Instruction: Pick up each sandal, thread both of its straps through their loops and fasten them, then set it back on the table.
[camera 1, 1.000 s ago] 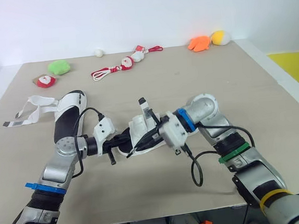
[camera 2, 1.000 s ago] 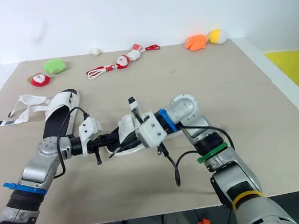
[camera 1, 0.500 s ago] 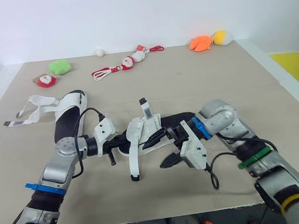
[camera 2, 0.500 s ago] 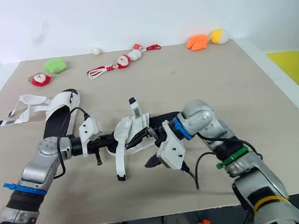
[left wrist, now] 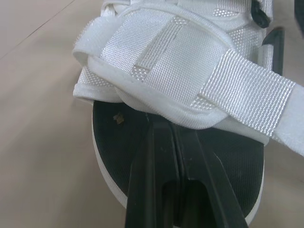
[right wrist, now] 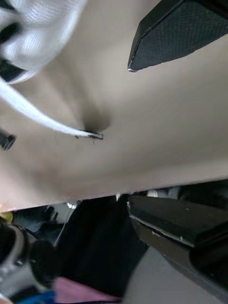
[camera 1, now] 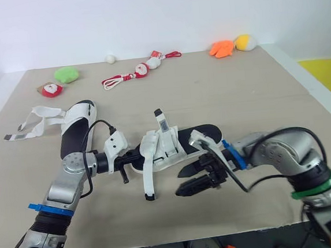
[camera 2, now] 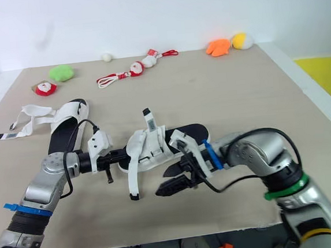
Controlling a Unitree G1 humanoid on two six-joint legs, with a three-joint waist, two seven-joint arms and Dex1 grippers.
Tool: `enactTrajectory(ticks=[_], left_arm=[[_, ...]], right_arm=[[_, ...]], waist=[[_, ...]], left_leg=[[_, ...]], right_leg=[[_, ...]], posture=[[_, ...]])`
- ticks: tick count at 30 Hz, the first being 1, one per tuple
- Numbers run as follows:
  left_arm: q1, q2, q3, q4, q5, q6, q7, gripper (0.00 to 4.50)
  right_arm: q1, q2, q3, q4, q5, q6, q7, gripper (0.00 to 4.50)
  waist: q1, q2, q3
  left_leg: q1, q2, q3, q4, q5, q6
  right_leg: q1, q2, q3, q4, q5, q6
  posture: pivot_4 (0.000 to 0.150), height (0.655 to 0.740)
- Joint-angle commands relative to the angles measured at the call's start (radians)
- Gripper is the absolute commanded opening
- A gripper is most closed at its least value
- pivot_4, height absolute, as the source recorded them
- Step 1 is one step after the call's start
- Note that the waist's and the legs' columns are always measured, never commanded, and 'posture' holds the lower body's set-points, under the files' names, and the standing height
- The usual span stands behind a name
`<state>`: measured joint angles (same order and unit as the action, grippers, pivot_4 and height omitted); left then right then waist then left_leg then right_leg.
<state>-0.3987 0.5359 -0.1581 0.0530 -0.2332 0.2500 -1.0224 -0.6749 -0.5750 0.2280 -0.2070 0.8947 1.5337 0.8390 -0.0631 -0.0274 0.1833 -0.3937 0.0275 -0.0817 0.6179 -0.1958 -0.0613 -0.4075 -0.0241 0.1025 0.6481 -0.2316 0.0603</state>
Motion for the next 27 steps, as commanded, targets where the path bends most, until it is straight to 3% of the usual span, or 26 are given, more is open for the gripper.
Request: enactTrajectory(ticks=[1, 8, 16, 22, 23, 26, 27], left_arm=[[0.047, 0.011, -0.053, 0.019, 0.032, 0.040, -0.015, 0.00], [0.057, 0.014, -0.051, 0.005, 0.031, 0.050, -0.011, 0.00], [0.060, 0.014, -0.050, -0.003, 0.031, 0.054, -0.005, 0.00], [0.057, 0.015, -0.051, 0.001, 0.032, 0.050, -0.005, 0.00], [0.055, 0.015, -0.051, 0.004, 0.032, 0.049, -0.006, 0.00], [0.047, 0.013, -0.052, 0.013, 0.034, 0.046, -0.009, 0.00], [0.044, 0.012, -0.053, 0.016, 0.035, 0.045, -0.010, 0.00]], right_arm=[[-0.013, 0.105, -0.119, 0.049, 0.103, 0.081, -0.172, 4.47], [-0.024, 0.268, -0.174, 0.097, 0.196, 0.081, -0.452, 4.47], [-0.040, 0.422, -0.227, 0.147, 0.168, 0.081, -0.652, 4.47], [-0.054, 0.443, -0.259, 0.129, 0.187, 0.081, -0.701, 1.89], [-0.066, 0.439, -0.264, 0.130, 0.197, 0.081, -0.703, 1.29], [-0.114, 0.401, -0.252, 0.140, 0.266, 0.081, -0.683, 0.14], [-0.137, 0.379, -0.243, 0.147, 0.301, 0.081, -0.673, 0.05]], waist=[[-0.001, -0.001, -0.001], [-0.005, -0.001, -0.002], [-0.012, -0.001, -0.002], [-0.013, -0.001, -0.003], [-0.013, -0.001, -0.003], [-0.012, 0.000, -0.002], [-0.012, 0.000, -0.002]], left_leg=[[0.000, 0.000, 0.000, 0.000, 0.000, 0.000], [-0.001, 0.000, 0.000, 0.000, -0.003, 0.004], [0.000, 0.000, 0.000, 0.000, -0.003, 0.005], [0.000, 0.001, 0.000, 0.000, -0.003, 0.006], [0.000, 0.001, 0.000, 0.000, -0.003, 0.006], [0.000, 0.001, 0.000, 0.000, -0.003, 0.006], [-0.001, 0.001, 0.000, 0.000, -0.003, 0.006]], right_leg=[[0.000, 0.000, 0.000, 0.000, 0.000, 0.000], [0.000, 0.000, 0.000, 0.000, 0.001, 0.006], [0.000, 0.000, 0.000, -0.001, 0.000, 0.006], [0.000, 0.001, 0.000, -0.001, 0.000, 0.003], [0.000, 0.001, 0.000, -0.001, -0.001, 0.003], [0.000, 0.001, 0.000, -0.001, -0.001, 0.003], [0.000, 0.001, 0.000, -0.001, -0.001, 0.003]], posture=[[0.150, 0.7400], [0.150, 0.7400], [0.150, 0.7400], [0.150, 0.7400], [0.150, 0.7400], [0.150, 0.7400], [0.150, 0.7400]])
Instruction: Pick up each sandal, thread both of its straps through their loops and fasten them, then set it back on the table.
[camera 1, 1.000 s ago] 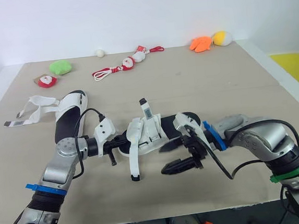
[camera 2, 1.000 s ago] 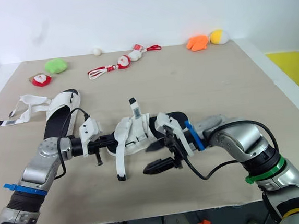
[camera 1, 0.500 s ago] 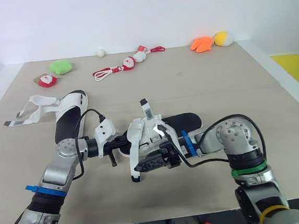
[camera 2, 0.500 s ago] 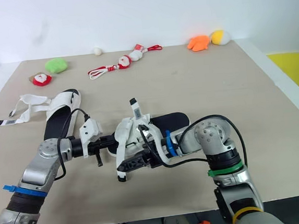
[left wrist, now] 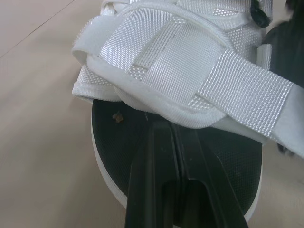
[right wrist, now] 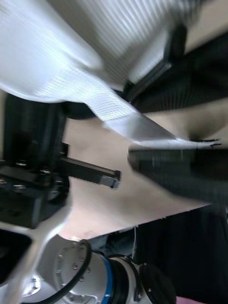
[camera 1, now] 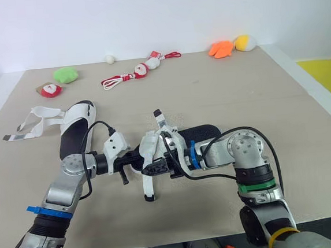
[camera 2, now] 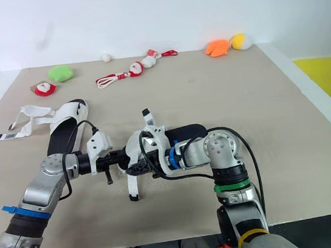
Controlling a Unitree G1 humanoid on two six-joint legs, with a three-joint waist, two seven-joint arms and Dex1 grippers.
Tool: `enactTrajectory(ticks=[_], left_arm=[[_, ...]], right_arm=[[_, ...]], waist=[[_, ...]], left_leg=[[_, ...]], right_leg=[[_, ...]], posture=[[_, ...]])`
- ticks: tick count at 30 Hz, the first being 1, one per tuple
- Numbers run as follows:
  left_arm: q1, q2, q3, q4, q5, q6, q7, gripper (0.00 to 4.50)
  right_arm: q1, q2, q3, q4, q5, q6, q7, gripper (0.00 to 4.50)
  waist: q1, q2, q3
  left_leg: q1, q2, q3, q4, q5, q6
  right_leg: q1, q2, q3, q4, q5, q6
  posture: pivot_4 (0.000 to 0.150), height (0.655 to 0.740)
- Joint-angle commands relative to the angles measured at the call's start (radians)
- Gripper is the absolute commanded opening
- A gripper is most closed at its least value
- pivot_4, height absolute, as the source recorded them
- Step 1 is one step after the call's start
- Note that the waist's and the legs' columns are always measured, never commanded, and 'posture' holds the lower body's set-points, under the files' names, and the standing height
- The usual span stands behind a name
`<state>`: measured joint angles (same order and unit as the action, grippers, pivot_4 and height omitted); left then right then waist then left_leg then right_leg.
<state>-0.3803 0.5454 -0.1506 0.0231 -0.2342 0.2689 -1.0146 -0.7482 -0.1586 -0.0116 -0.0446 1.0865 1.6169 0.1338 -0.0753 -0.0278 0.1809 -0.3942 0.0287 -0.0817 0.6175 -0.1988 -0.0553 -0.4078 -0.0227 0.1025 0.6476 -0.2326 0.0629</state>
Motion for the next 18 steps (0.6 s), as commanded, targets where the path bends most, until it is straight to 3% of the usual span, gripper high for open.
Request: enactTrajectory(ticks=[1, 6, 12, 18], left_arm=[[0.024, 0.002, -0.061, 0.047, 0.037, 0.025, -0.019, 0.00], [0.017, -0.001, -0.063, 0.058, 0.042, 0.018, -0.019, 0.00], [0.015, -0.004, -0.064, 0.062, 0.044, 0.013, -0.021, 0.00], [0.016, -0.006, -0.064, 0.057, 0.045, 0.014, -0.018, 0.00]], right_arm=[[-0.079, -0.053, 0.003, -0.009, 0.134, -0.002, 0.037, 0.05], [-0.226, -0.092, -0.027, 0.143, 0.157, -0.002, 0.041, 0.05], [-0.364, -0.069, -0.086, 0.364, 0.013, -0.040, 0.050, 0.05], [-0.415, -0.084, -0.058, 0.452, -0.117, -0.106, 0.140, 0.05]], waist=[[0.000, 0.000, 0.000], [0.000, 0.000, 0.000], [0.002, 0.000, 0.000], [0.003, 0.000, 0.000]], left_leg=[[0.000, 0.000, 0.000, 0.000, 0.000, 0.000], [0.000, 0.000, 0.000, 0.000, 0.000, 0.000], [-0.001, -0.001, 0.000, 0.000, 0.000, 0.000], [-0.002, -0.001, 0.000, 0.000, -0.001, 0.001]], right_leg=[[0.000, 0.000, 0.000, 0.000, 0.000, 0.000], [0.000, 0.000, 0.000, 0.000, 0.000, -0.001], [0.000, 0.000, 0.001, -0.001, -0.001, -0.001], [0.000, 0.000, 0.001, -0.001, 0.000, 0.000]], posture=[[0.150, 0.7400], [0.150, 0.7400], [0.150, 0.7400], [0.150, 0.7400]])
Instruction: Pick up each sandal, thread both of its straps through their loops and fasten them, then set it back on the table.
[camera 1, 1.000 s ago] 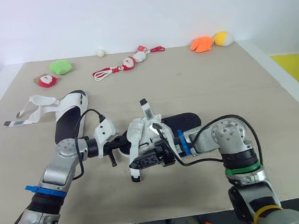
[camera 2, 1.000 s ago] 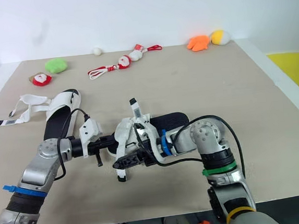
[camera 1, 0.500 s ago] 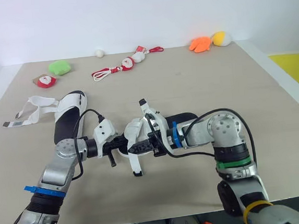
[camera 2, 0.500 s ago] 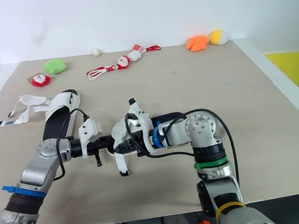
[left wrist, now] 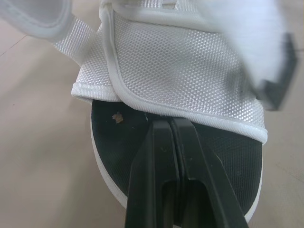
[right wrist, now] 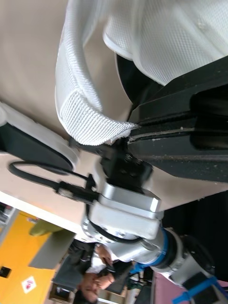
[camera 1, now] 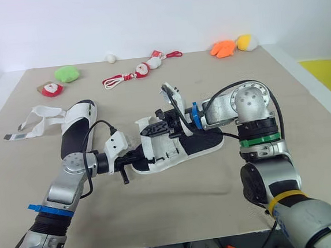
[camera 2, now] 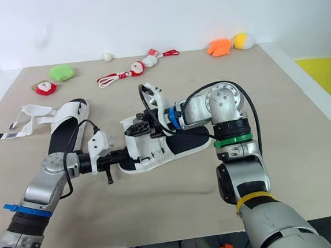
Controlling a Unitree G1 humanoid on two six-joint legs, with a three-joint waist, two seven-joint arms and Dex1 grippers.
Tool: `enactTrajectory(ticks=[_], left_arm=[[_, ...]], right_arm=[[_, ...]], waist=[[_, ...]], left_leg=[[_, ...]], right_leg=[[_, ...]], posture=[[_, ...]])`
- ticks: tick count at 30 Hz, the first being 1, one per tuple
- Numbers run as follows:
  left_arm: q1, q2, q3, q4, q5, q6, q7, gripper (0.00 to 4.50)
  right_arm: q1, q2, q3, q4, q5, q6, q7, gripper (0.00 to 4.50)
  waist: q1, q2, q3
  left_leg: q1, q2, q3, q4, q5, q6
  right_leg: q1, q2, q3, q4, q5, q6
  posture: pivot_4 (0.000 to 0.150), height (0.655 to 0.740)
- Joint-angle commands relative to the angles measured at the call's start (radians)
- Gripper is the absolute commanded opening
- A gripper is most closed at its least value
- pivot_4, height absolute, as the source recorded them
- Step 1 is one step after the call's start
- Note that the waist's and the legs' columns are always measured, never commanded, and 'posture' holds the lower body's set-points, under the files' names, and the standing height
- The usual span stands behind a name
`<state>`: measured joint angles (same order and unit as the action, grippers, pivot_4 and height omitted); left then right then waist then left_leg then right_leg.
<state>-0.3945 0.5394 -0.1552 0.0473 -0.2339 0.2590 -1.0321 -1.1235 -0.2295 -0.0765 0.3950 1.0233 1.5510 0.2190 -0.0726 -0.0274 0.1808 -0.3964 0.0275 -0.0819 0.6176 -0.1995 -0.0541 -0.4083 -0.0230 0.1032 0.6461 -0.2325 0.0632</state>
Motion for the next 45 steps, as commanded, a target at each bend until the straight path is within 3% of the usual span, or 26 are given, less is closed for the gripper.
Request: enactTrajectory(ticks=[1, 12, 32, 45], left_arm=[[0.032, 0.001, -0.059, 0.031, 0.045, 0.024, 0.000, 0.00], [0.046, 0.002, -0.060, 0.013, 0.043, 0.030, 0.005, 0.00], [0.044, 0.003, -0.061, 0.011, 0.042, 0.035, 0.001, 0.00], [0.039, -0.003, -0.065, 0.016, 0.042, 0.037, 0.000, 0.00]], right_arm=[[-0.044, -0.014, 0.008, 0.021, -0.068, -0.038, 0.069, 0.05], [-0.055, -0.038, 0.020, 0.027, -0.152, 0.060, 0.188, 0.05], [-0.091, -0.076, 0.030, 0.087, -0.164, 0.063, 0.250, 0.05], [-0.037, -0.099, 0.125, 0.000, -0.179, 0.063, 0.277, 0.05]], waist=[[0.000, 0.000, 0.000], [0.000, 0.000, 0.000], [0.000, 0.001, 0.000], [0.000, 0.001, 0.000]], left_leg=[[0.000, 0.000, 0.000, 0.000, 0.000, 0.000], [0.000, 0.000, 0.000, 0.000, -0.001, 0.001], [-0.001, 0.000, 0.000, 0.000, -0.001, 0.002], [-0.001, -0.001, 0.000, 0.000, -0.002, 0.002]], right_leg=[[0.000, 0.000, 0.000, 0.000, 0.000, 0.000], [0.000, 0.000, 0.000, 0.000, 0.000, 0.000], [0.000, 0.000, 0.000, 0.000, -0.001, 0.000], [-0.001, 0.000, 0.000, 0.000, -0.001, 0.000]], posture=[[0.150, 0.7400], [0.150, 0.7400], [0.150, 0.7400], [0.150, 0.7400]])
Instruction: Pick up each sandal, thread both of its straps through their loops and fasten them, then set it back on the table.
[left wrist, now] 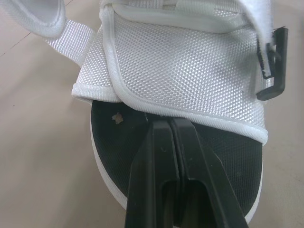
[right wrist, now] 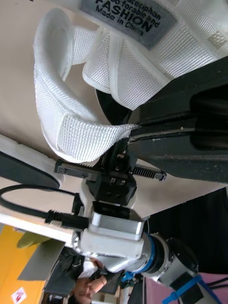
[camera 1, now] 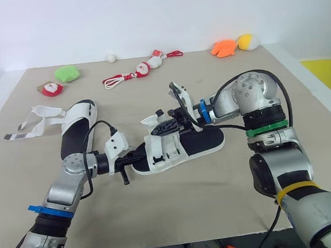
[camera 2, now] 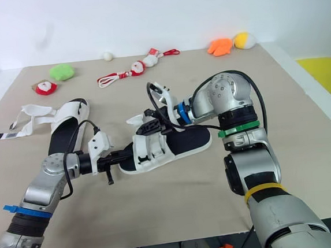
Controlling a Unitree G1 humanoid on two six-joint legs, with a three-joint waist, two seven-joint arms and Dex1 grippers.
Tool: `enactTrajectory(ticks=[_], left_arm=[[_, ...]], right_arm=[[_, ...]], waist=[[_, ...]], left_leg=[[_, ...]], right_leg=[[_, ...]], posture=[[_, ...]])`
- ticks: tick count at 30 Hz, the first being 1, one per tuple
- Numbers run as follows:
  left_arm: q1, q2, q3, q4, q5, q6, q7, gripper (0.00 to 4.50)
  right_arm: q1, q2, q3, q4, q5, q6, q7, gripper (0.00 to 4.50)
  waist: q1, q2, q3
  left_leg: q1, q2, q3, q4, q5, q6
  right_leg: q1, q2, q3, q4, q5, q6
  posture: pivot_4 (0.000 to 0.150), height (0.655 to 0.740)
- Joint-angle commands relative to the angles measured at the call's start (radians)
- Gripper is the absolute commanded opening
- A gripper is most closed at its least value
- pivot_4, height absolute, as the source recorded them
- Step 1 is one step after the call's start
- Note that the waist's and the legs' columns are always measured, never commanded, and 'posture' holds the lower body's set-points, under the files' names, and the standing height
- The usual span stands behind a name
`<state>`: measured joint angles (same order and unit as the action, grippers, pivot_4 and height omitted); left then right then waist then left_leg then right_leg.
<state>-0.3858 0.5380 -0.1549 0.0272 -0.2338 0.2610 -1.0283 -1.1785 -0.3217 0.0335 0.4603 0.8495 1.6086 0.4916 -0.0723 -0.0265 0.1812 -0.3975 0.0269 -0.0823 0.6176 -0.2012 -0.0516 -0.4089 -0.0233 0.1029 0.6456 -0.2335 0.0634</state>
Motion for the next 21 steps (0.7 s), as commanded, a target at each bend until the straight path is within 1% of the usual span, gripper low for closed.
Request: enactTrajectory(ticks=[1, 5, 14, 21], left_arm=[[0.031, -0.002, -0.065, 0.036, 0.042, 0.035, -0.004, 0.00], [0.031, -0.005, -0.066, 0.037, 0.042, 0.034, -0.003, 0.00], [0.028, -0.011, -0.067, 0.043, 0.044, 0.031, 0.000, 0.00], [0.025, -0.015, -0.067, 0.048, 0.046, 0.028, 0.002, 0.00]], right_arm=[[0.028, -0.007, 0.024, -0.086, -0.008, 0.006, 0.004, 0.05], [0.062, -0.005, 0.046, -0.165, -0.049, -0.007, -0.001, 0.05], [0.069, -0.001, 0.049, -0.227, -0.097, -0.053, 0.008, 0.05], [0.072, -0.015, 0.089, -0.314, -0.120, -0.094, 0.058, 0.05]], waist=[[0.000, 0.000, 0.000], [0.000, 0.000, 0.000], [0.001, 0.000, 0.000], [0.002, 0.000, 0.000]], left_leg=[[0.000, 0.000, 0.000, 0.000, 0.000, 0.000], [0.000, 0.000, 0.000, 0.000, 0.000, 0.000], [0.000, 0.000, 0.000, 0.000, 0.000, 0.000], [-0.001, 0.000, -0.001, 0.000, 0.000, 0.000]], right_leg=[[0.000, 0.000, 0.000, 0.000, 0.000, 0.000], [0.000, 0.000, 0.000, 0.000, 0.000, 0.000], [0.000, 0.000, 0.000, 0.000, 0.000, 0.001], [0.000, 0.000, 0.000, 0.000, 0.000, 0.000]], posture=[[0.150, 0.7400], [0.150, 0.7400], [0.150, 0.7400], [0.150, 0.7400]])
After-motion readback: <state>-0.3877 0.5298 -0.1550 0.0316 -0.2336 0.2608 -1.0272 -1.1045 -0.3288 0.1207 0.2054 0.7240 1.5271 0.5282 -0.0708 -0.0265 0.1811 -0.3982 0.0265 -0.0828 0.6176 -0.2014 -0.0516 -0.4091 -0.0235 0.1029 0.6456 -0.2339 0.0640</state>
